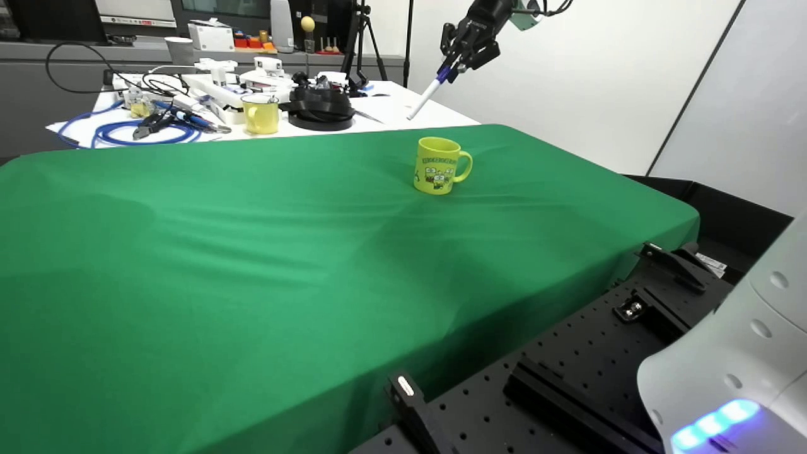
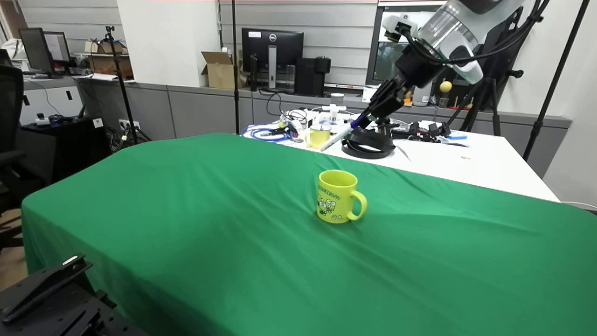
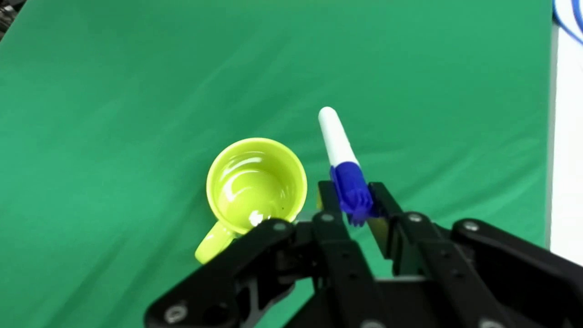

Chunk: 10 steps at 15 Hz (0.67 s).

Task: Remove the marker from the cup and put it on the table

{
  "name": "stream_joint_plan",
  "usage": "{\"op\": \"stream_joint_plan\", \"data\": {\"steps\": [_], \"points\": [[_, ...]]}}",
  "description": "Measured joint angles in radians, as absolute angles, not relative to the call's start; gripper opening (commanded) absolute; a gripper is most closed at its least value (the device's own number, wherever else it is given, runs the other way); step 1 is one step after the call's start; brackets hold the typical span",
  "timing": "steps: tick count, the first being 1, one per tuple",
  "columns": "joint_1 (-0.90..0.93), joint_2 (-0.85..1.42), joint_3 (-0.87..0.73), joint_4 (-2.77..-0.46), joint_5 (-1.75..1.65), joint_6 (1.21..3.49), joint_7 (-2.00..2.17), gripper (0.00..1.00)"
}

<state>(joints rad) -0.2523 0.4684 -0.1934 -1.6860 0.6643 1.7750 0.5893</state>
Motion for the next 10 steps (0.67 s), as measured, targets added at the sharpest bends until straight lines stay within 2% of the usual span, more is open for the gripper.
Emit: {"op": "stream_joint_plan", "data": {"steps": [10], "points": [[-0.197, 0.698, -0.117, -1.617, 0.731, 1.710, 0.584, 0.06]]}}
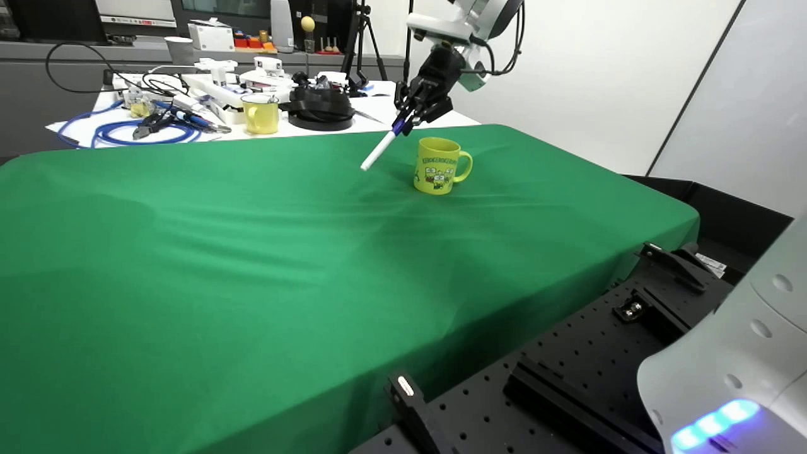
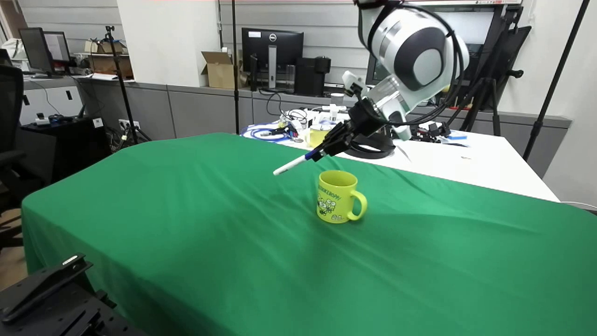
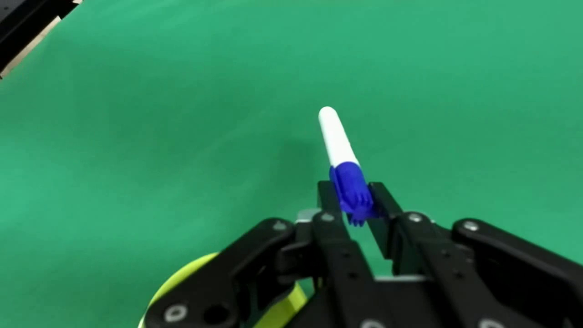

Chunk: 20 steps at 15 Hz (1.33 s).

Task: Remove the marker from the cup and put it on the table

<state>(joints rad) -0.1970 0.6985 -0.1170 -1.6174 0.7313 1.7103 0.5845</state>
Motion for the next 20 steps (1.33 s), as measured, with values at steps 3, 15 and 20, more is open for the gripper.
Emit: {"op": "stream_joint_plan", "data": {"steps": [3, 15, 20], "points": [[-0.149, 0.751, -0.103, -1.611, 0.729, 1.720, 0.584, 0.06], [-0.091, 0.804, -0.100, -1.555, 0.703, 1.727, 0.584, 0.95], [-0.071, 0.748, -0.106, -1.540, 0.597, 1.804, 0.572, 1.00]]}}
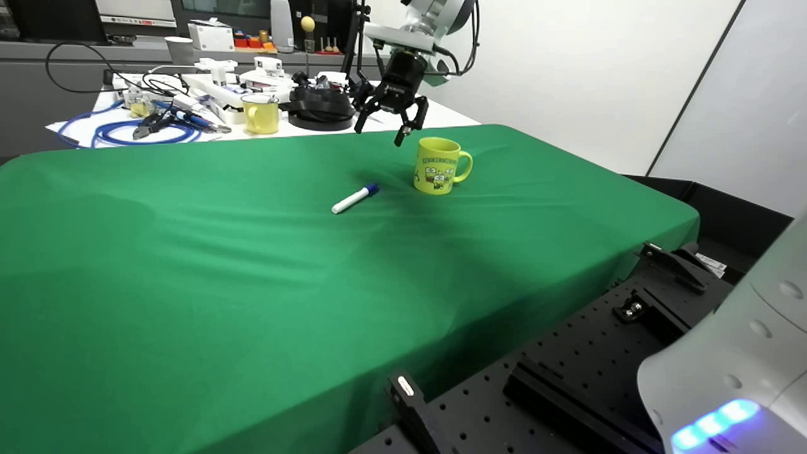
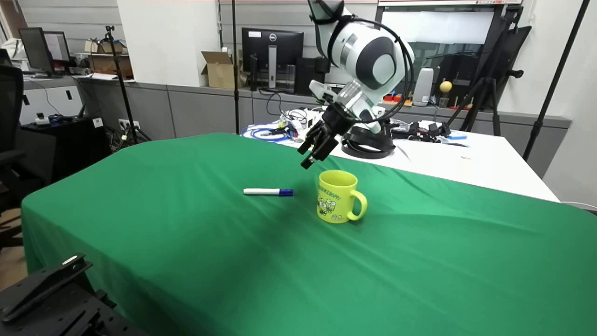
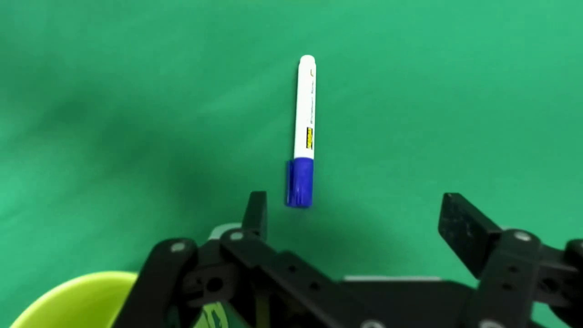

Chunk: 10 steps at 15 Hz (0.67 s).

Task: Remove the marker from the cup and put it on the table

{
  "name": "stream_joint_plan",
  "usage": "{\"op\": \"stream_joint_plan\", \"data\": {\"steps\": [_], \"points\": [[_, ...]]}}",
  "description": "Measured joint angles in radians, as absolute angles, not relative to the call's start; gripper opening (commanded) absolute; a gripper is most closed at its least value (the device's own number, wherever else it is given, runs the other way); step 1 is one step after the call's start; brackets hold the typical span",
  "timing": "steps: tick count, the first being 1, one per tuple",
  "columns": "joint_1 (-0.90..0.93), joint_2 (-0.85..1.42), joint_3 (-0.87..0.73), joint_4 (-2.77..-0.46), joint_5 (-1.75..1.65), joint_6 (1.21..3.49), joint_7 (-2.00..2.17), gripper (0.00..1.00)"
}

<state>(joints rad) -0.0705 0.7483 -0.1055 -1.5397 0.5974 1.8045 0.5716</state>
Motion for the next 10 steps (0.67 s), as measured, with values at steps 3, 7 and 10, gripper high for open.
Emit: {"op": "stream_joint_plan", "data": {"steps": [3, 7, 10], "points": [[-0.045, 0.687, -0.108, -1.572, 0.505, 1.911, 0.536, 1.00], [-0.031, 0.588, -0.107, -1.676, 0.444, 2.044, 0.482, 1.00], [-0.030, 0.541, -0.108, -1.730, 0.431, 2.067, 0.467, 1.00]]}}
